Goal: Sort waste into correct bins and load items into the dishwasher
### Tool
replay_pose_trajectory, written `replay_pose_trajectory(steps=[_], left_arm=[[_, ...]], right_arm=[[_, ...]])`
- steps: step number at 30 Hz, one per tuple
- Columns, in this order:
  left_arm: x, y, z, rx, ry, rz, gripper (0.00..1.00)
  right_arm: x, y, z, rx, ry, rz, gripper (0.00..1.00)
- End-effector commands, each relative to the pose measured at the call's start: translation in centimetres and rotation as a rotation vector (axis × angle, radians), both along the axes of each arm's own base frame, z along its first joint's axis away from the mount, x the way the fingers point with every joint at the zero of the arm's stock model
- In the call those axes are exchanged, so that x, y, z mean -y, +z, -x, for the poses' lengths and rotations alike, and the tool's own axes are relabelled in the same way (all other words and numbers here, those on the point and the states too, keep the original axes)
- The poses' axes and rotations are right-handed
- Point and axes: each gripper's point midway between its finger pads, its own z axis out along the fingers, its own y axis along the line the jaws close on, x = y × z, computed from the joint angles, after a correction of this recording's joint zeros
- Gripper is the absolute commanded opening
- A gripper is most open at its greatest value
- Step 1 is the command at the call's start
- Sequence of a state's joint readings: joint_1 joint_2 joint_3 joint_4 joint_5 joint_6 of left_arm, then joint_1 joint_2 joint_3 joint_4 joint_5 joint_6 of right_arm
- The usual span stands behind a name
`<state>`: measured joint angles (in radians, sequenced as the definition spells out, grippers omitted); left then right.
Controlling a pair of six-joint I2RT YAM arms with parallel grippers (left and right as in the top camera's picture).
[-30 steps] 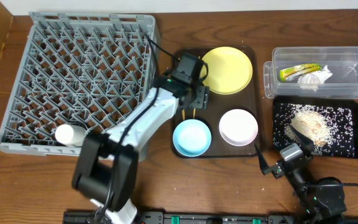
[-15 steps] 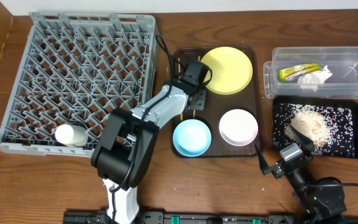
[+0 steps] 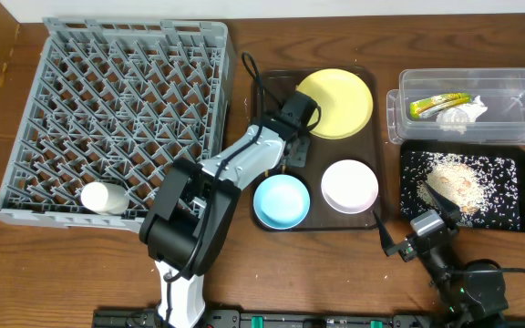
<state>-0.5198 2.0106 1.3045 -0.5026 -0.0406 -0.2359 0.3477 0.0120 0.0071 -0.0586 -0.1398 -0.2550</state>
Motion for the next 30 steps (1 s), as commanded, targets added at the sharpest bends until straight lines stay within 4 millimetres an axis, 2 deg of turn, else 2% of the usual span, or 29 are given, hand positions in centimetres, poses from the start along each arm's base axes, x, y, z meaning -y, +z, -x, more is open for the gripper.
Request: replay_pose_trajectory(steps=[1, 5, 8, 10, 11, 12, 16, 20, 23, 27, 30], left_arm=[[-0.6, 2.4, -0.9, 0.012, 0.021, -0.007, 0.08], [-1.6, 7.7, -2.2, 0.07, 0.054, 0.024, 0.08], [-3.1, 10.6, -2.5, 0.111, 0.089, 0.044, 0.08], [-4.7, 12.2, -2.4, 0.129, 0.122, 0.05, 0.08], [-6.8, 13.5, -2.0, 0.129, 0.165, 0.046, 0.08], [-8.1, 13.9, -1.7, 0.123, 0.19, 0.037, 0.08], [-14.1, 14.0, -0.8, 0.087, 0.312, -0.074, 0.08], [-17.8, 12.1, -0.4, 0.03, 0.298, -0.128, 0.08], [-18.7, 11.5, -0.4, 0.009, 0.234, -0.158, 0.08], [-18.7, 11.4, -0.4, 0.0, 0.13, -0.191, 0.08], [-18.7, 11.3, -0.6, 0.005, 0.117, -0.194, 0.11]], right_arm=[[0.4, 0.0, -0.1, 0.004, -0.017, 0.003, 0.99], [0.4, 0.0, -0.1, 0.004, -0.017, 0.003, 0.99], [0.4, 0.0, -0.1, 0.004, -0.017, 0.003, 0.99], [0.4, 0.0, -0.1, 0.004, -0.017, 0.003, 0.99], [0.4, 0.0, -0.1, 0.004, -0.017, 0.003, 0.99], [0.4, 0.0, -0.1, 0.004, -0.017, 0.003, 0.99], [0.4, 0.0, -0.1, 0.004, -0.017, 0.003, 0.99], [0.4, 0.0, -0.1, 0.004, -0.017, 0.003, 0.99], [0.4, 0.0, -0.1, 0.004, -0.017, 0.003, 0.99], [0.4, 0.0, -0.1, 0.004, -0.017, 0.003, 0.99], [0.4, 0.0, -0.1, 0.004, -0.017, 0.003, 0.99]])
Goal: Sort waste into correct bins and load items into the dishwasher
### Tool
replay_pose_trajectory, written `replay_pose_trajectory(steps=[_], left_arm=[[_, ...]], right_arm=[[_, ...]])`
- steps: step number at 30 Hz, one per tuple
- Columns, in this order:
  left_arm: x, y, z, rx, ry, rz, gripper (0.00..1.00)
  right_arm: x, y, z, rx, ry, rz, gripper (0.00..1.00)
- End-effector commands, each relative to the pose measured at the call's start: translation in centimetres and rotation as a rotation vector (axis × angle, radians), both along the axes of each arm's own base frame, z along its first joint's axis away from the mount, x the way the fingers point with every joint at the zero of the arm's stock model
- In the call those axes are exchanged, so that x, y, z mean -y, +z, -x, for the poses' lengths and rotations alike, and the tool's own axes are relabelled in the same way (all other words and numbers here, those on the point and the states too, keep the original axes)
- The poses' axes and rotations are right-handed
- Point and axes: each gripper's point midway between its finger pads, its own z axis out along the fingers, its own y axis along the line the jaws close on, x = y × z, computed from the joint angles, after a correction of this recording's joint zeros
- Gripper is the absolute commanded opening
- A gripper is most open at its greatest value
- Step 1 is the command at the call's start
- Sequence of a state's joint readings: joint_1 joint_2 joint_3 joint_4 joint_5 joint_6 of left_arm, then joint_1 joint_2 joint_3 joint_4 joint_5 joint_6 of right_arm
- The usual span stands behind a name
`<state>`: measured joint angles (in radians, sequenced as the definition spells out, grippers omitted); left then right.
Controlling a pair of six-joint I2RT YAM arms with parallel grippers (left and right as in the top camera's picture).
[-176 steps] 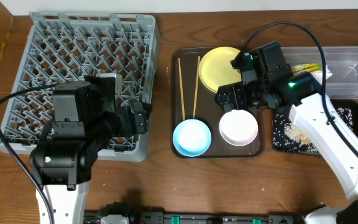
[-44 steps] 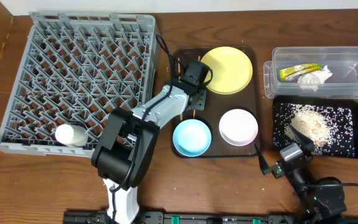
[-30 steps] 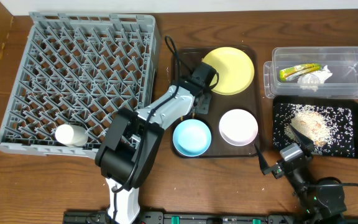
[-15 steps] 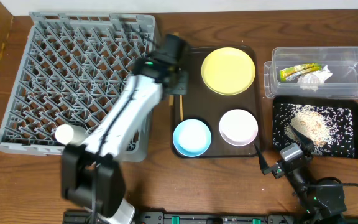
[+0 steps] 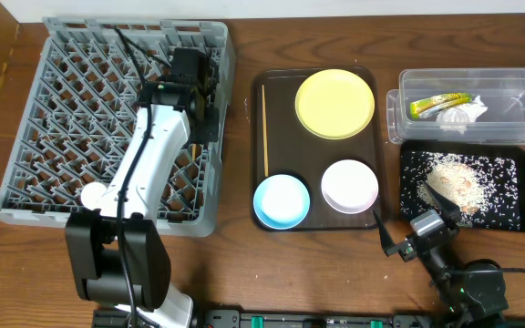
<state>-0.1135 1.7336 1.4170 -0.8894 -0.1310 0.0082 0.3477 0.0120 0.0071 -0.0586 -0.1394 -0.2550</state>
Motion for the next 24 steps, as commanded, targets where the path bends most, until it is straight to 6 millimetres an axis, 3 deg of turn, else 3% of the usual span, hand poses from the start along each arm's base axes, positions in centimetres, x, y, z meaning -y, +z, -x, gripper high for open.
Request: replay_pose_trajectory(steps=[1, 3, 5, 8, 14, 17, 21, 24], left_arm=[[-0.2, -0.5, -0.1, -0.021, -0.078, -0.037, 0.17], [-0.1, -0.4, -0.1, -0.018, -0.078, -0.036, 0.34], [0.0, 0.0, -0.1, -0.007, -0.058, -0.029, 0.45], [1.2, 1.8, -0.2, 0.035, -0.017, 0.04, 0.46], [9.2, 4.5, 0.2, 0.083, -0.136, 0.371, 0.46], [11.5, 2.9, 0.4, 0.068, -0.168, 0.348, 0.45], [11.4, -0.8, -0.3, 0.059, -0.107, 0.204, 0.45], [12.5, -3.7, -1.4, 0.039, -0.118, 0.19, 0.45]], right_arm=[[0.4, 0.0, -0.1, 0.004, -0.017, 0.003, 0.99], [0.4, 0.0, -0.1, 0.004, -0.017, 0.003, 0.99], [0.4, 0.0, -0.1, 0.004, -0.017, 0.003, 0.99], [0.4, 0.0, -0.1, 0.004, -0.017, 0.003, 0.99], [0.4, 0.0, -0.1, 0.004, -0.017, 0.003, 0.99], [0.4, 0.0, -0.1, 0.003, -0.017, 0.003, 0.99], [0.4, 0.0, -0.1, 0.003, -0.017, 0.004, 0.99], [0.4, 0.0, -0.1, 0.003, -0.017, 0.003, 0.99]])
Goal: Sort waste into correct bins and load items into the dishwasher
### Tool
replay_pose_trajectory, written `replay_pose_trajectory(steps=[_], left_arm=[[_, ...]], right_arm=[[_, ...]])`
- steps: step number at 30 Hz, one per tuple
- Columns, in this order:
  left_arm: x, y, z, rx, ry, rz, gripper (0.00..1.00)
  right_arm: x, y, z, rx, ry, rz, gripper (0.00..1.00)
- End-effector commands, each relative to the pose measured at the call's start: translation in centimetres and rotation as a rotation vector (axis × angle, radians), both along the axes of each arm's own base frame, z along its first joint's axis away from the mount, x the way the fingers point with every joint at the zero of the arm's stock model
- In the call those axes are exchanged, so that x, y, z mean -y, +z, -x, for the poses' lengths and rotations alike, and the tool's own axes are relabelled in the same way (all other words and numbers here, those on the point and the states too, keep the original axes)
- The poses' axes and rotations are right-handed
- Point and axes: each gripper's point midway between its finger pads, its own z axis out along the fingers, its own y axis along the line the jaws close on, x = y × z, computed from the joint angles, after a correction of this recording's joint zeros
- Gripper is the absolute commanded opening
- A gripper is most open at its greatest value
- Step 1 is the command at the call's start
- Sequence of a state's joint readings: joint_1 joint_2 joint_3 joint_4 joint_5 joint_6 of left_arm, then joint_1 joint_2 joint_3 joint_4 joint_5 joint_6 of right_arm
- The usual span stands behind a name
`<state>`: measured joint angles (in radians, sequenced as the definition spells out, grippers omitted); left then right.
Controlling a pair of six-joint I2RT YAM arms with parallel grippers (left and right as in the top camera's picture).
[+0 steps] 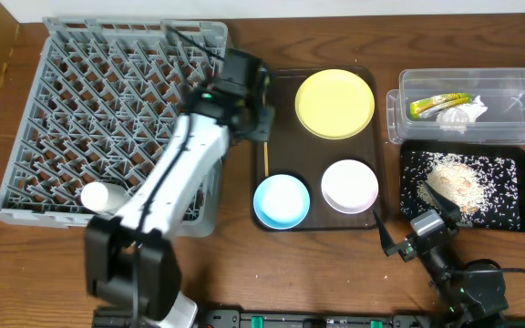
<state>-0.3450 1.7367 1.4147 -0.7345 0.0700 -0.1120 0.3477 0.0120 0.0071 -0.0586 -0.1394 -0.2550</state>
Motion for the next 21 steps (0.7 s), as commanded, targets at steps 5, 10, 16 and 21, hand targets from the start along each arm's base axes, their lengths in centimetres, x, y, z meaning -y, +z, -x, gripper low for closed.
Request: replay_pose_trajectory(steps=[5, 10, 16, 21], left_arm=[[0.0, -8.9, -2.0, -0.088, 0.06, -0.084, 0.45], [0.0, -11.8, -2.7, -0.105, 0.066, -0.104, 0.45], [0.2, -14.1, -1.9, -0.158, 0.054, -0.12, 0.4], [0.1, -14.3, -1.6, -0.174, 0.062, -0.123, 0.13]], right_arm=[[0.4, 0.0, -0.1, 0.003, -0.017, 0.004, 0.99], [0.4, 0.0, -0.1, 0.003, -0.017, 0.003, 0.99], [0.4, 0.0, -0.1, 0.003, -0.017, 0.003, 0.99], [0.4, 0.0, -0.1, 0.003, -0.017, 0.004, 0.99]])
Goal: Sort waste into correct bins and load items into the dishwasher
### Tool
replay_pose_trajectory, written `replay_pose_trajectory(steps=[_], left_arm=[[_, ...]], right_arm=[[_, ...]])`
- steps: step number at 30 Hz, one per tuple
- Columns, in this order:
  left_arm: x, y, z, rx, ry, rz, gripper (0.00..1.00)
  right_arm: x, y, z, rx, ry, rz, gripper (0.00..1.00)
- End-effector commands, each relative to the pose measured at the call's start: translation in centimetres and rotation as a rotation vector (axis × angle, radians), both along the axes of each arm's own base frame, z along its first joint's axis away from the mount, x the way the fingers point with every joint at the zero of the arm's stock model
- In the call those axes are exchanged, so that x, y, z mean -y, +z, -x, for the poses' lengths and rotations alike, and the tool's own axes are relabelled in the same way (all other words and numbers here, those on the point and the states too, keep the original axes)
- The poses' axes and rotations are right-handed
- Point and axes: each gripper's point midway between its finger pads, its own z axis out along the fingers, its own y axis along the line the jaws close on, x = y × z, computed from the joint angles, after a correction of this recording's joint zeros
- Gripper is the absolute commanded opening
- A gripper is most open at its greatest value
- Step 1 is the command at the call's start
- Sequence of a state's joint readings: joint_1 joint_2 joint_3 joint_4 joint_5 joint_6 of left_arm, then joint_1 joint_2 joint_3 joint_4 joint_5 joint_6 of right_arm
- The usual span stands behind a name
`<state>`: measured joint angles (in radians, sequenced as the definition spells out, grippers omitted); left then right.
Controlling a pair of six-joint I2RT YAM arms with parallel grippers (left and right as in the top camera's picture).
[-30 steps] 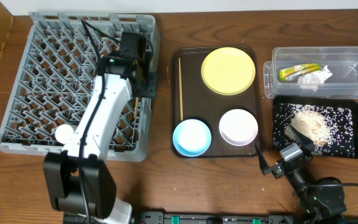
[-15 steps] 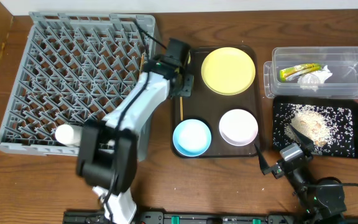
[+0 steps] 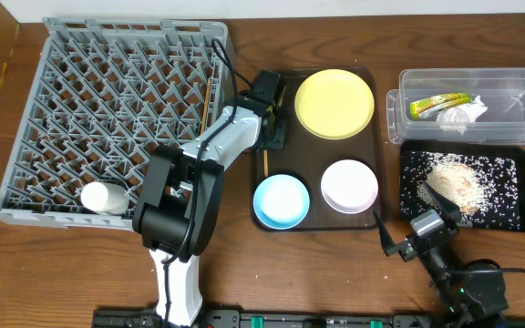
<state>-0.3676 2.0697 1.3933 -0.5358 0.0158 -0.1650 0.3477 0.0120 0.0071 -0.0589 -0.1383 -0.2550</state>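
My left gripper (image 3: 272,123) is low over the left side of the brown tray (image 3: 365,146), beside the grey dish rack (image 3: 44,137). Its dark fingers blend into the tray, so their opening is unclear. A thin chopstick (image 3: 264,162) lies along the tray's left edge, just below the gripper. Another brown chopstick (image 3: 210,100) rests in the rack near its right wall. On the tray sit a yellow plate (image 3: 335,102), a white bowl (image 3: 349,185) and a blue bowl (image 3: 281,200). My right gripper (image 3: 424,224) rests low at the front right.
A white cup (image 3: 103,197) lies in the rack's front left. At the right stand a clear bin (image 3: 509,91) with a wrapper and crumpled waste, and a black tray (image 3: 509,196) strewn with rice and food scraps.
My left gripper has moved from the rack's right edge back onto the left side of the brown tray. The chopstick in the rack now shows clearly. The right arm is unchanged.
My left gripper was first down on the tray beside the yellow plate. Then it was over the rack's back right part, with one chopstick left on the tray. Later it was at the rack's edge, and now it is over that remaining chopstick.
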Motion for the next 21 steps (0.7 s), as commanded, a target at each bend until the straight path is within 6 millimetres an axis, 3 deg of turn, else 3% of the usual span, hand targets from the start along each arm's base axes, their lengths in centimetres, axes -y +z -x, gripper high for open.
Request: replay_pose_trajectory(steps=[1, 4, 7, 13, 14, 17, 19, 21], left_arm=[[-0.8, -1.5, 0.7, -0.042, 0.017, -0.038, 0.09], [-0.9, -0.6, 0.9, -0.043, 0.017, -0.039, 0.08], [-0.9, 1.8, 0.9, -0.031, 0.017, -0.034, 0.08], [-1.2, 9.5, 1.0, 0.091, -0.038, -0.02, 0.08], [-1.9, 11.7, 1.3, 0.137, -0.061, -0.054, 0.08], [-4.8, 14.6, 1.7, 0.204, -0.038, -0.192, 0.08], [-7.4, 15.9, 2.1, 0.223, 0.008, -0.301, 0.08], [-9.1, 15.9, 2.6, 0.204, 0.036, -0.356, 0.08]], right_arm=[[0.3, 0.0, -0.1, 0.004, -0.015, 0.003, 0.99], [0.3, 0.0, -0.1, 0.003, -0.015, 0.003, 0.99], [0.3, 0.0, -0.1, 0.003, -0.016, 0.003, 0.99], [0.3, 0.0, -0.1, 0.004, -0.016, 0.003, 0.99], [0.3, 0.0, -0.1, 0.004, -0.016, 0.003, 0.99], [0.3, 0.0, -0.1, 0.004, -0.016, 0.003, 0.99], [0.3, 0.0, -0.1, 0.004, -0.016, 0.003, 0.99], [0.3, 0.0, -0.1, 0.004, -0.016, 0.003, 0.99]])
